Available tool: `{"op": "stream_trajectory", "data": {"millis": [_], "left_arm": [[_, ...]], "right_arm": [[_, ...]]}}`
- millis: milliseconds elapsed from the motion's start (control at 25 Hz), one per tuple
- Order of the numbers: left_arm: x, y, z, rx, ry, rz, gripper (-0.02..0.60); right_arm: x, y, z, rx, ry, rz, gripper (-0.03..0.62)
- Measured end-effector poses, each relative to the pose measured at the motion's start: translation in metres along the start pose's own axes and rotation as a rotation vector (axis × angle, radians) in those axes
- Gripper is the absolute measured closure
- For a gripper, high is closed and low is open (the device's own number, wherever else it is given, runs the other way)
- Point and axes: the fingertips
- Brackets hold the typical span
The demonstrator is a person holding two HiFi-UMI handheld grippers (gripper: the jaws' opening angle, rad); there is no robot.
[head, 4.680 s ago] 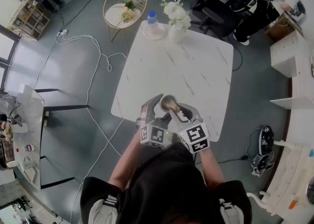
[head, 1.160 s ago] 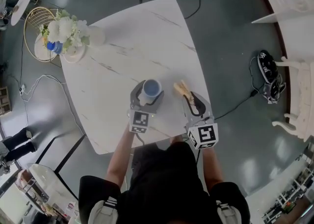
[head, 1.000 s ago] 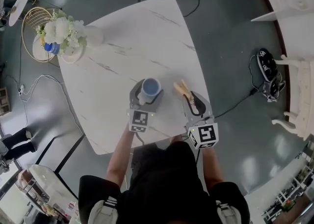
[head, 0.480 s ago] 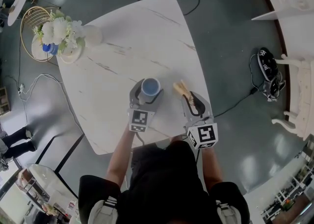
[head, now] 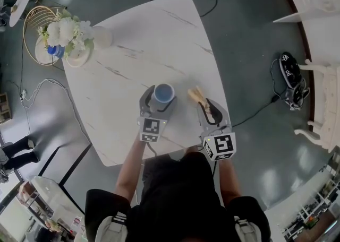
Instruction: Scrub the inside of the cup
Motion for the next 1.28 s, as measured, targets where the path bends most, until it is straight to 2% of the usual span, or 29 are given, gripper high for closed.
{"op": "stream_trajectory", "data": {"millis": [360,640,960,1280], "left_arm": [[0.015,-0.001,-0.003,0.031,0.001,-0.001,0.193],[0.034,0.002,0.0,0.031,0.032,-0.004,0.201],[0.064,0.019,-0.002,0.046,0.078,-0.04,0.282],[0.108,0.068,-0.002,0.034,0.124,-0.137,0.337]], "right_arm": [[0.004,0.002,0.01,0.015,0.018,-0.011,0.49],[0.012,0.007,0.019,0.029,0.033,-0.027,0.49],[0.03,0.024,0.031,0.058,0.048,-0.066,0.49],[0.049,0.05,0.052,0.1,0.076,-0.117,0.49]]}}
Point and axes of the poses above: the fingertips, and each gripper's own axes: x backward along the fingers, z to its left, y out of its top, and after that the axes turned 5 degrees about y, right-handed
